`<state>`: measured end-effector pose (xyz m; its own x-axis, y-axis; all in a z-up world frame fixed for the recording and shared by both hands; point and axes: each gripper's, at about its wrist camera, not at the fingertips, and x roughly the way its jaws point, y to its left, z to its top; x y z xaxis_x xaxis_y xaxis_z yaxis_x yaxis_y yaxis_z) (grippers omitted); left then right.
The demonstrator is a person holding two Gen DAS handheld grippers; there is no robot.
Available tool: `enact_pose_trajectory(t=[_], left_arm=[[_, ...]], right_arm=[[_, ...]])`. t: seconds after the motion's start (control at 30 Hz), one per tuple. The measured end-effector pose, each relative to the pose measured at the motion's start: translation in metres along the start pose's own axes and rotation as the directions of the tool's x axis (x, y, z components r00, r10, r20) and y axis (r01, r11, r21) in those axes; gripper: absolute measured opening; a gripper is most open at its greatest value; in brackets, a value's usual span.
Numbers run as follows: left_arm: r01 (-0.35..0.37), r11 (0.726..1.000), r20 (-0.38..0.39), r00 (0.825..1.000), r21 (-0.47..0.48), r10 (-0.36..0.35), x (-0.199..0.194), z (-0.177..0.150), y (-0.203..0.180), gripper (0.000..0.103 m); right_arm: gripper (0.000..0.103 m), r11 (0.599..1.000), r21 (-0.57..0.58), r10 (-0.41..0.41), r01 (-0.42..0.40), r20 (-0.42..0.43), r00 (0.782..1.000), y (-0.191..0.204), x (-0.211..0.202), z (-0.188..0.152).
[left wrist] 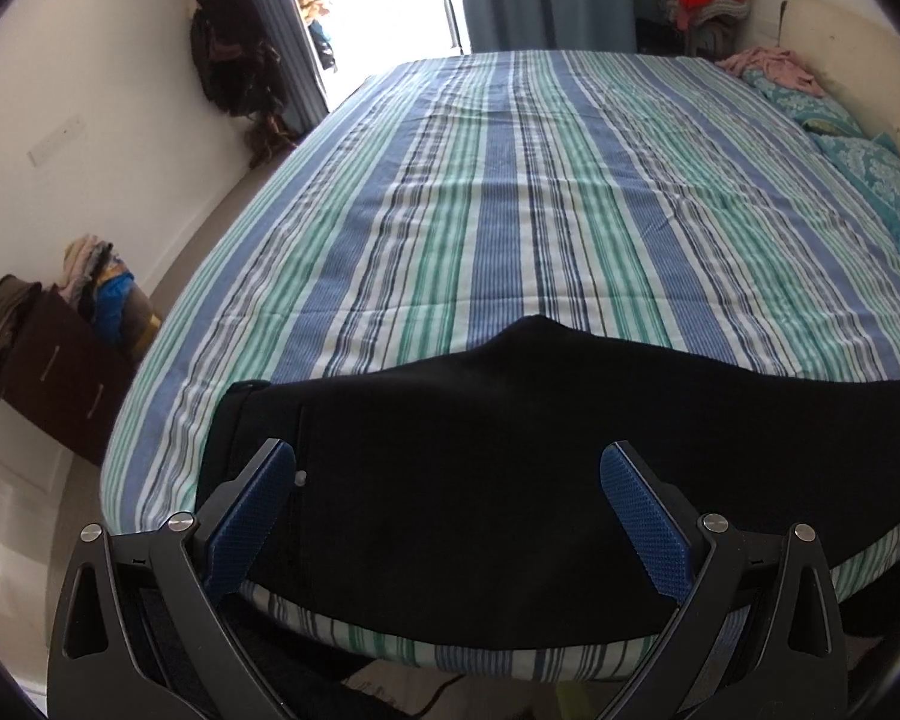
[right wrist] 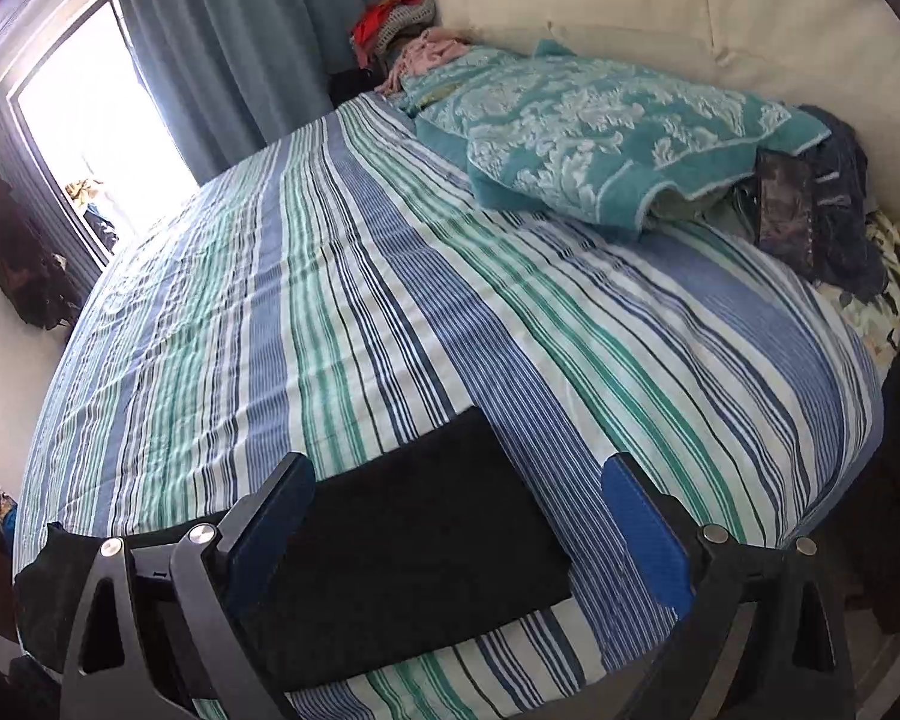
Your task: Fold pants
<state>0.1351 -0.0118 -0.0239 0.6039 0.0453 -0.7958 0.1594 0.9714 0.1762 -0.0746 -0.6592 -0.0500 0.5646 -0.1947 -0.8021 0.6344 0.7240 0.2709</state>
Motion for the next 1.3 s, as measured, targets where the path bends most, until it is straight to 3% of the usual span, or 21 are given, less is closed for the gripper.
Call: enact_pose_trajectory(t=[0.03,0.1,0.23,0.5,0.57,0.63,0.67,0.77,0.87,0.93,1.03,1.2,1.23,1.3], left_arm=[[0.001,1.000,-0.019,1.000,0.005,-0.001,0.004,-0.004,-0.001,0.102],[-0.007,0.999,-0.040,0.999,0.032,0.008,0.009,-0.009,-0.005,0.102],[-0.035,0.995,-0.053,0.998,0.089,0.040,0.011,-0.016,-0.012,0.102],[-0.023,0.998,-0.095,0.995,0.057,0.028,0.018,-0.014,-0.015,0.102],[-0.022,0.997,-0.099,0.995,0.073,0.029,0.019,-0.015,-0.021,0.102],[-0.020,0.996,-0.102,0.994,0.088,0.029,0.022,-0.016,-0.028,0.102],[-0.015,0.996,-0.107,0.994,0.093,0.025,0.023,-0.017,-0.031,0.102],[0.002,0.995,-0.118,0.993,0.103,0.011,0.026,-0.017,-0.038,0.102],[0.011,0.994,-0.108,0.994,0.111,0.001,0.025,-0.017,-0.040,0.102],[0.010,0.994,-0.102,0.995,0.108,0.001,0.025,-0.017,-0.038,0.102],[0.019,0.997,-0.112,0.994,0.074,-0.011,0.031,-0.020,-0.030,0.102],[0.040,0.999,-0.127,0.991,0.001,-0.040,0.044,-0.030,-0.014,0.102],[0.044,0.999,-0.130,0.990,-0.013,-0.045,0.046,-0.033,-0.010,0.102],[0.053,0.997,-0.139,0.988,-0.047,-0.059,0.050,-0.040,-0.001,0.102]], right_arm=[[0.093,0.999,0.028,0.025,-0.023,-0.057,0.998,-0.015,0.013,-0.002],[0.081,0.998,0.040,0.043,-0.038,-0.129,0.991,-0.028,0.032,-0.004],[0.077,0.997,-0.021,0.065,-0.070,-0.193,0.979,-0.026,0.061,-0.008],[0.073,0.989,-0.103,0.075,-0.109,-0.287,0.955,-0.025,0.103,-0.015],[0.061,0.976,-0.071,0.174,-0.206,-0.316,0.933,-0.022,0.107,-0.013],[0.057,0.958,-0.060,0.244,-0.281,-0.348,0.905,-0.018,0.107,-0.015],[0.050,0.956,-0.067,0.242,-0.285,-0.367,0.898,-0.017,0.109,-0.017],[0.017,0.969,-0.027,0.220,-0.248,-0.377,0.900,-0.023,0.112,-0.018],[0.013,0.960,0.030,0.270,-0.278,-0.351,0.896,-0.019,0.101,-0.017],[0.013,0.935,0.104,0.354,-0.339,-0.310,0.882,-0.015,0.087,-0.017],[0.013,0.860,0.179,0.509,-0.478,-0.231,0.829,0.005,0.058,-0.021],[0.013,0.678,0.269,0.731,-0.684,-0.152,0.666,0.080,0.027,-0.044],[0.013,0.640,0.286,0.765,-0.713,-0.145,0.628,0.099,0.025,-0.050],[0.013,0.589,0.294,0.806,-0.753,-0.150,0.573,0.143,0.024,-0.064]])
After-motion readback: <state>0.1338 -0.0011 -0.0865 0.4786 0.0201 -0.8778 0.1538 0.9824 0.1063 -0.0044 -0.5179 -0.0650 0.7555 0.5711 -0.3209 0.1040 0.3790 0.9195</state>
